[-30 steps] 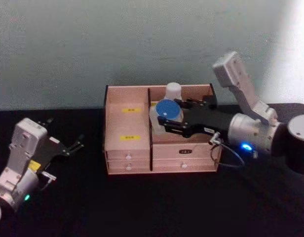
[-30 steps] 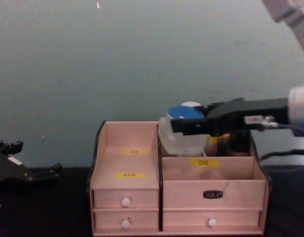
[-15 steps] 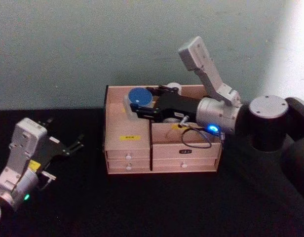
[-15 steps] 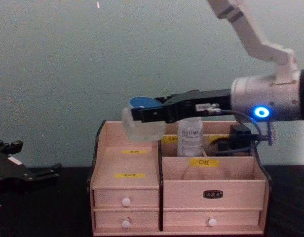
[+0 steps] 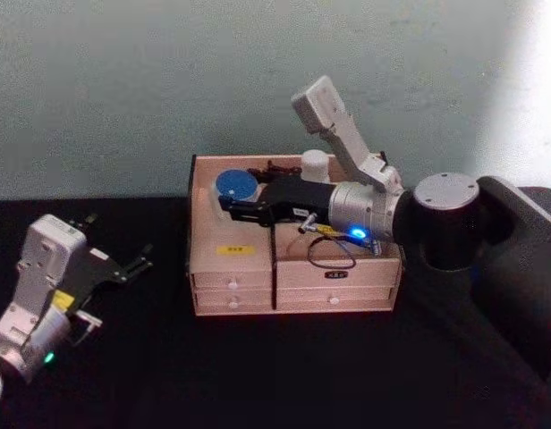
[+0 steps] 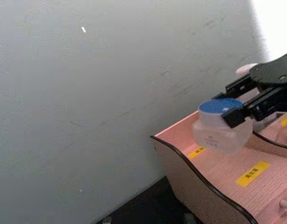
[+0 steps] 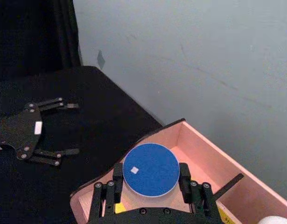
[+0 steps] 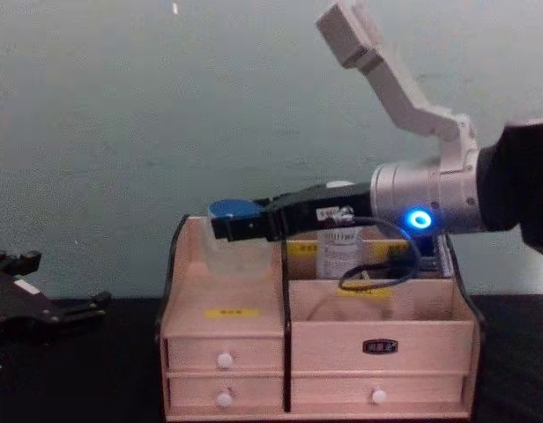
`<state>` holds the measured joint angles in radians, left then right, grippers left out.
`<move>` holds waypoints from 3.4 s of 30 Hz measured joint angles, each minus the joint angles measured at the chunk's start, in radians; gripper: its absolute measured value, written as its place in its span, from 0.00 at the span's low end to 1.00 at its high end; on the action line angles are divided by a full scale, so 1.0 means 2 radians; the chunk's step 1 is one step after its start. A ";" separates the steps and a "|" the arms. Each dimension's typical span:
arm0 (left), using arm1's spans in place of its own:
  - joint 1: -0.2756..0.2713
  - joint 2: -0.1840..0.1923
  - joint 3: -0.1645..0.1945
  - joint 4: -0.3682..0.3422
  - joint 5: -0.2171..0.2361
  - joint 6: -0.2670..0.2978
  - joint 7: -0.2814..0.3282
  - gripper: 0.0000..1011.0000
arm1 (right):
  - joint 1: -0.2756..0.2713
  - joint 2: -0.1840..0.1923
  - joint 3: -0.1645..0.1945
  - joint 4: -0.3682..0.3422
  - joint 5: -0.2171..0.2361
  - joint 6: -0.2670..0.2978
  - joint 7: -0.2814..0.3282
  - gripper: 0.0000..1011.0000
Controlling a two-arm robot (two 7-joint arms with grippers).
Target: Pick up the facial cleanser and watermelon frost from the table and place them into the tiered storage box.
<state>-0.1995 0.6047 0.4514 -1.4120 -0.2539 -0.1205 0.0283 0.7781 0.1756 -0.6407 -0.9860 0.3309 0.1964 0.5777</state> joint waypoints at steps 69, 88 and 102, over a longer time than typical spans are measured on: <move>0.000 0.000 0.000 0.000 0.000 0.000 0.000 0.99 | -0.022 -0.003 0.033 -0.030 0.000 -0.004 -0.006 0.99; 0.000 0.000 0.000 0.000 0.000 0.000 0.000 0.99 | -0.130 0.068 0.133 -0.204 0.016 -0.028 -0.128 0.99; 0.000 0.000 0.000 0.000 0.000 0.000 0.000 0.99 | -0.226 0.075 0.209 -0.221 -0.019 -0.061 -0.234 0.99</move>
<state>-0.1996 0.6047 0.4514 -1.4120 -0.2539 -0.1205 0.0283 0.3264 0.3265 -0.2233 -1.4282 0.2934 0.0735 0.1107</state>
